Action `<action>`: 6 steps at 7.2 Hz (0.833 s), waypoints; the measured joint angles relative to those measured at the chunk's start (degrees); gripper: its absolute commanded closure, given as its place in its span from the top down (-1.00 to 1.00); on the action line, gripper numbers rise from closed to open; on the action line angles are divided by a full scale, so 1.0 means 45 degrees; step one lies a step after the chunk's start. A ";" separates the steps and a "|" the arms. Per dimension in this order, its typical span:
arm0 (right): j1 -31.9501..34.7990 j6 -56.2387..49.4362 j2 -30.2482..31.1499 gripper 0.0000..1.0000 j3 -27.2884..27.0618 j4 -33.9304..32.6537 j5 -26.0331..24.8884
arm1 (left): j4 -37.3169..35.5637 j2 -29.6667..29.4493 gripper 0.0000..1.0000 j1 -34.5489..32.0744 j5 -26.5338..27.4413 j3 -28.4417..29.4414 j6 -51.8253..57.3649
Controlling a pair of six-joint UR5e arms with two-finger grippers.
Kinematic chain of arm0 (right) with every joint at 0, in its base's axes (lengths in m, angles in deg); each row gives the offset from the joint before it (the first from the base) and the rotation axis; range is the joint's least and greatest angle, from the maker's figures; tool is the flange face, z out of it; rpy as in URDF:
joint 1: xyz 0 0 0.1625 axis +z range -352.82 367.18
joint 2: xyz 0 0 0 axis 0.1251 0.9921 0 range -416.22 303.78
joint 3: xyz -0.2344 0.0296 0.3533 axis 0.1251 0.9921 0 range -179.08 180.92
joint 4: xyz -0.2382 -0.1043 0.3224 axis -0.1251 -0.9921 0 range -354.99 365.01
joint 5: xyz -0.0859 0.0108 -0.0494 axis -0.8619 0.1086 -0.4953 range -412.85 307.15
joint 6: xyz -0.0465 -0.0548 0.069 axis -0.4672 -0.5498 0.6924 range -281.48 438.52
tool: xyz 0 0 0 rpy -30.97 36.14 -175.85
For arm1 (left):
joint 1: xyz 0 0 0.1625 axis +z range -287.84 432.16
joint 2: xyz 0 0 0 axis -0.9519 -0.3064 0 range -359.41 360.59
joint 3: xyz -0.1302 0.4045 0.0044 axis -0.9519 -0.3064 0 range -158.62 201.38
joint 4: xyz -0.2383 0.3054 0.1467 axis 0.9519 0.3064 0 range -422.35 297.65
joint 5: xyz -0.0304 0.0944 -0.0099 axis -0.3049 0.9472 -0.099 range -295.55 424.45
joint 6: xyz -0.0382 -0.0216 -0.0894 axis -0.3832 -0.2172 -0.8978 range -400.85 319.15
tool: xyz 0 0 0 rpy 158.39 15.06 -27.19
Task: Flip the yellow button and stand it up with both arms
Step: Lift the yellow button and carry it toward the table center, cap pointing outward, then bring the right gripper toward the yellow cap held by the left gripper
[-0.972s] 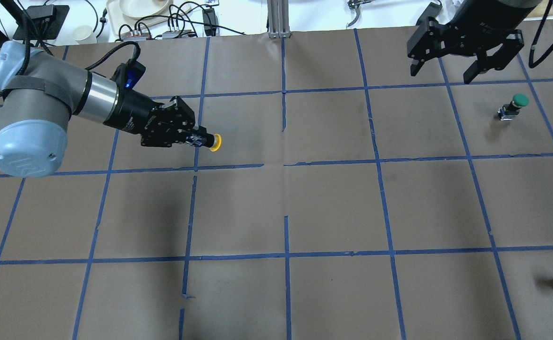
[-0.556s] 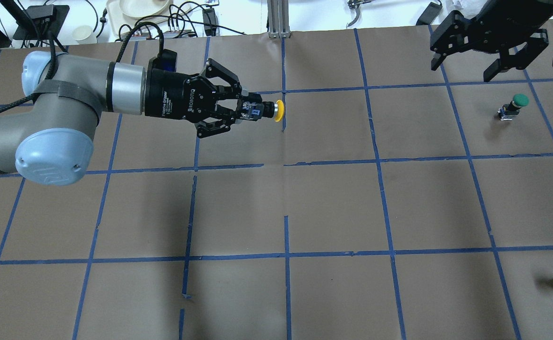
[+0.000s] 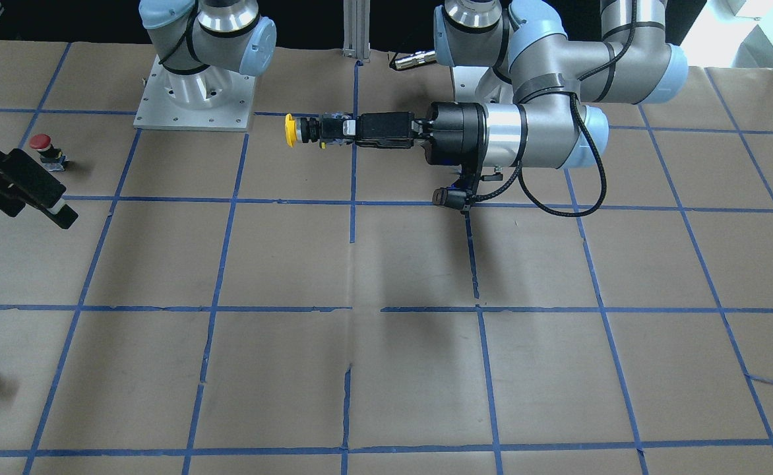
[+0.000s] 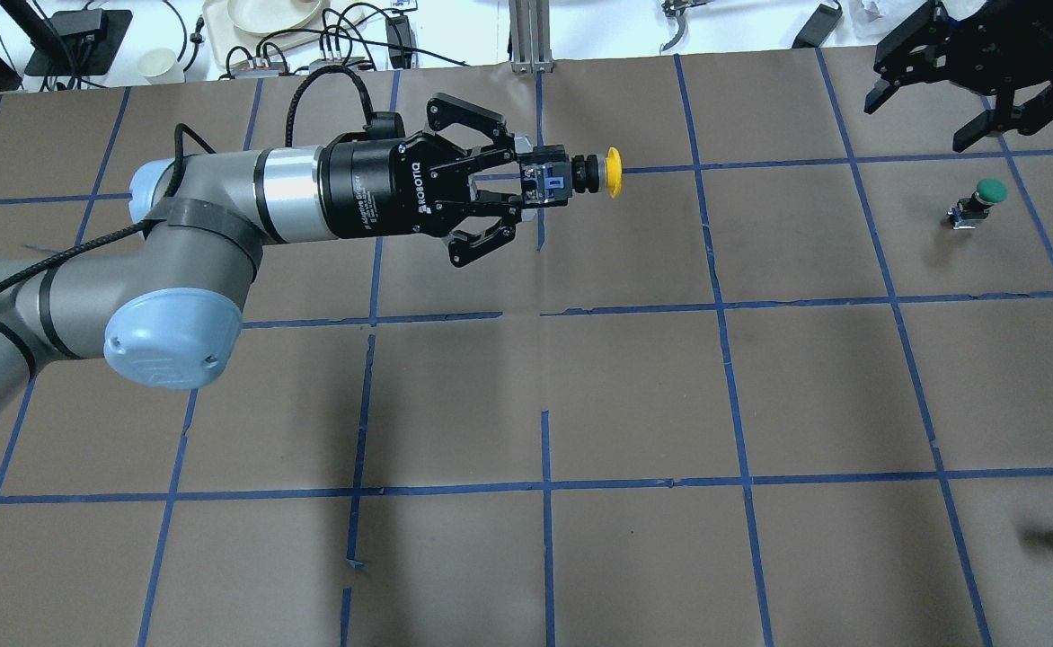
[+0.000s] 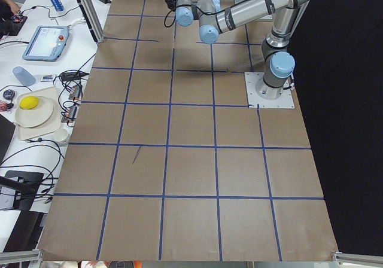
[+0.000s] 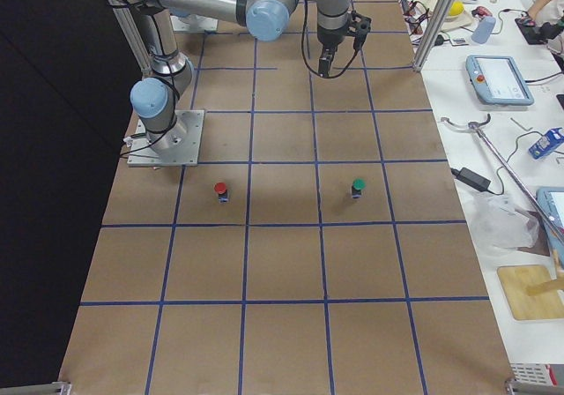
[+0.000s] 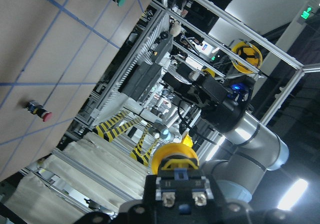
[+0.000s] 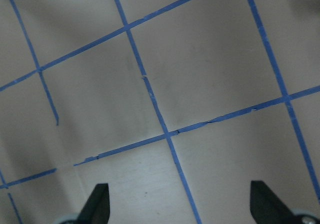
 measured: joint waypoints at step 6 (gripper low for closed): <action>-0.0229 0.0771 0.1263 0.99 -0.1528 0.4159 0.9224 | -0.0819 -0.0284 -1.00 -0.0429 -0.0338 0.0016 -0.0216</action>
